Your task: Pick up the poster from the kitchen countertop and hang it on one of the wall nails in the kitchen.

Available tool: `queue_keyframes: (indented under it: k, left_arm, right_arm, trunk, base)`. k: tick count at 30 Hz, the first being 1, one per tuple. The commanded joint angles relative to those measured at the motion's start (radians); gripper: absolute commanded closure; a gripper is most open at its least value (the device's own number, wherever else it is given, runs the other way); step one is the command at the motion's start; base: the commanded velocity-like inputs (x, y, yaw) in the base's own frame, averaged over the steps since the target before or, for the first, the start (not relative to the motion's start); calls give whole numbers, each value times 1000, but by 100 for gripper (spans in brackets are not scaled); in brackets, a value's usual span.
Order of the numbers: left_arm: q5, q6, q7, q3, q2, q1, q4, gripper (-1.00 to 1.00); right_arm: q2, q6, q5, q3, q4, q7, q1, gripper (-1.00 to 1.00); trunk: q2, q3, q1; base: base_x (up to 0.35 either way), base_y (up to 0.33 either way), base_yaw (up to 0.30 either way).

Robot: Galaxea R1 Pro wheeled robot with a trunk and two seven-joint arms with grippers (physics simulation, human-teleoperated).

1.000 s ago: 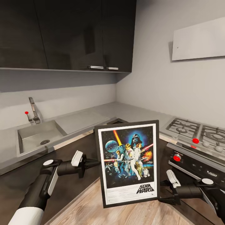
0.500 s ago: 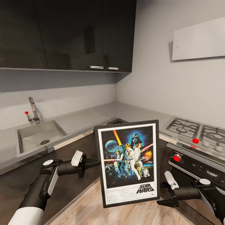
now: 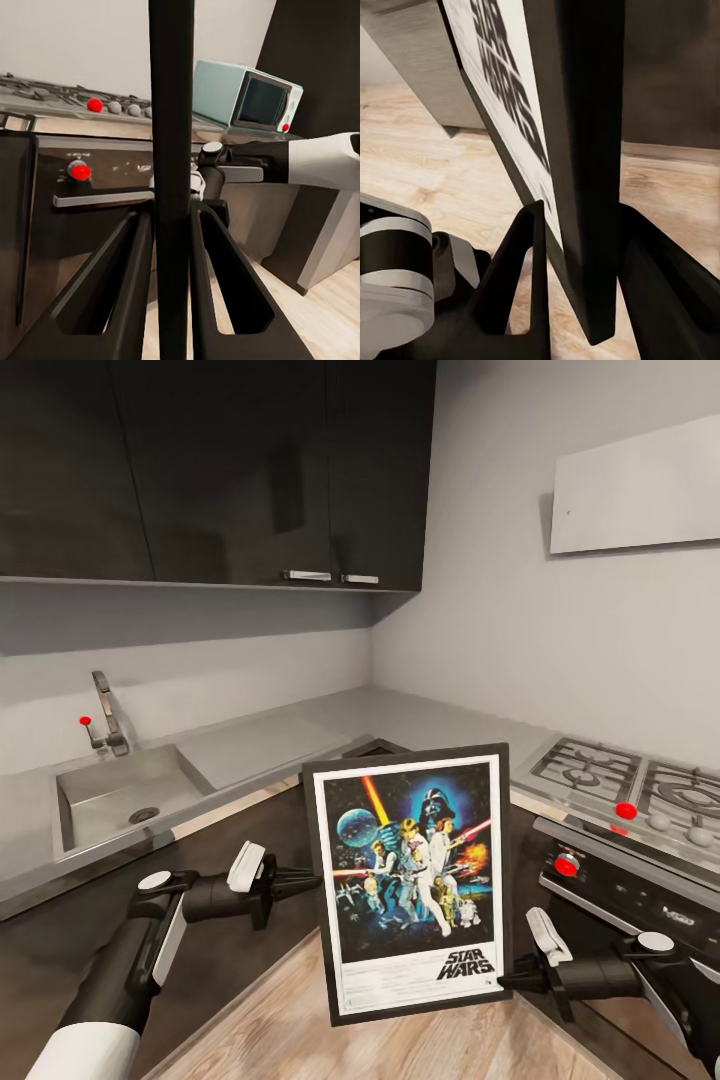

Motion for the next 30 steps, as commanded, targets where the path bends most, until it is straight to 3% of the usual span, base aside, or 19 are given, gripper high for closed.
queue_keyframes:
  k: [1, 5, 6, 30]
  left_arm:
    - [-4, 12, -4, 1, 0, -1, 0, 100]
    - [-4, 12, -4, 1, 0, -1, 1, 100]
    - [-4, 12, -4, 1, 0, -1, 2, -100]
    - [-4, 12, -4, 12, 2, -1, 4, -100]
  right_arm:
    - [-1, 8, -7, 5, 0, 3, -1, 100]
    - [-1, 8, -7, 5, 0, 3, -1, 100]
    - [-1, 8, -7, 5, 0, 3, -1, 100]
    - [-1, 8, -7, 5, 0, 3, -1, 100]
  trunk:
    - [-1, -1, 0]
    - [-1, -1, 0]
    - [-1, -1, 0]
    - [-1, -1, 0]
  base:
    - [0, 0, 0]
    - [0, 0, 0]
    - [0, 0, 0]
    - [0, 0, 0]
